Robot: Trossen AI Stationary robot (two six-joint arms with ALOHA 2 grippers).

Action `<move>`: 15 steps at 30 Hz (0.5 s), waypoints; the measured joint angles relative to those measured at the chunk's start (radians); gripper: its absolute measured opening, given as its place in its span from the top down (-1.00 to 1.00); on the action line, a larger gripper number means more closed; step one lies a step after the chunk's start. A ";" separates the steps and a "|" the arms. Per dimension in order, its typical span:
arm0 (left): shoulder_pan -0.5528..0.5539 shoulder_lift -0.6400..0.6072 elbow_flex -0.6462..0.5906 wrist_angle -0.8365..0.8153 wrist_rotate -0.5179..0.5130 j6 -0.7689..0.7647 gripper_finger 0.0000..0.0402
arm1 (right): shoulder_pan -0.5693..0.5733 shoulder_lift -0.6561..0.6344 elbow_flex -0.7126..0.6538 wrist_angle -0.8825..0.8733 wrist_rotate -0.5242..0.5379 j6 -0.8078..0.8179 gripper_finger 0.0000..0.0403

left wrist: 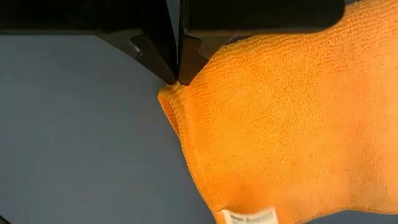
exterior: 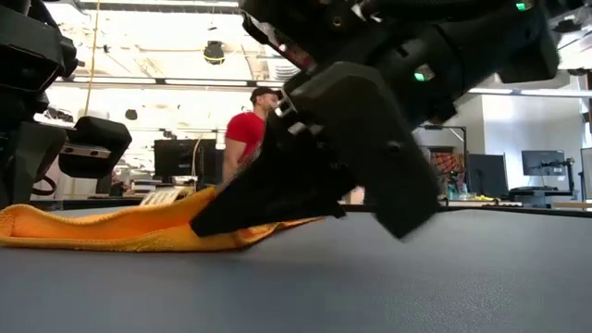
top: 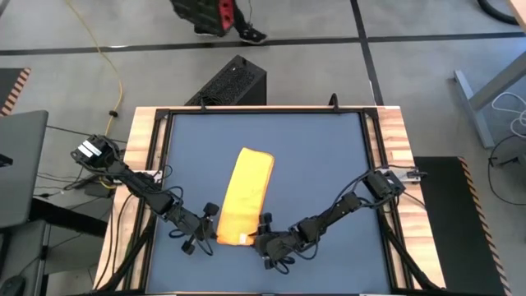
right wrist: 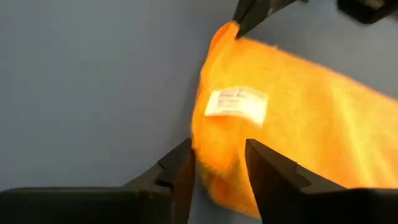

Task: Roll towel
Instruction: Roll the orange microfiber towel

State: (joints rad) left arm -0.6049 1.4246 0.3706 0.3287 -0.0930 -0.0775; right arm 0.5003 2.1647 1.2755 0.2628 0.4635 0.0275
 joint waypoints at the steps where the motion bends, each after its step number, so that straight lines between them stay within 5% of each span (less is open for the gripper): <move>1: 0.000 0.000 0.000 0.001 0.001 -0.007 1.00 | 0.001 0.000 0.000 -0.010 -0.012 0.018 0.24; 7: 0.000 0.000 -0.002 0.010 0.001 -0.059 1.00 | 0.001 0.000 0.000 -0.041 -0.048 0.180 0.52; 15: -0.014 0.000 -0.122 0.288 -0.025 -0.153 1.00 | 0.003 -0.002 0.001 -0.073 -0.072 0.438 0.93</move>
State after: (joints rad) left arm -0.6189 1.4246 0.2489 0.6165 -0.1182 -0.2303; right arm 0.5037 2.1628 1.2762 0.1896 0.3913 0.4660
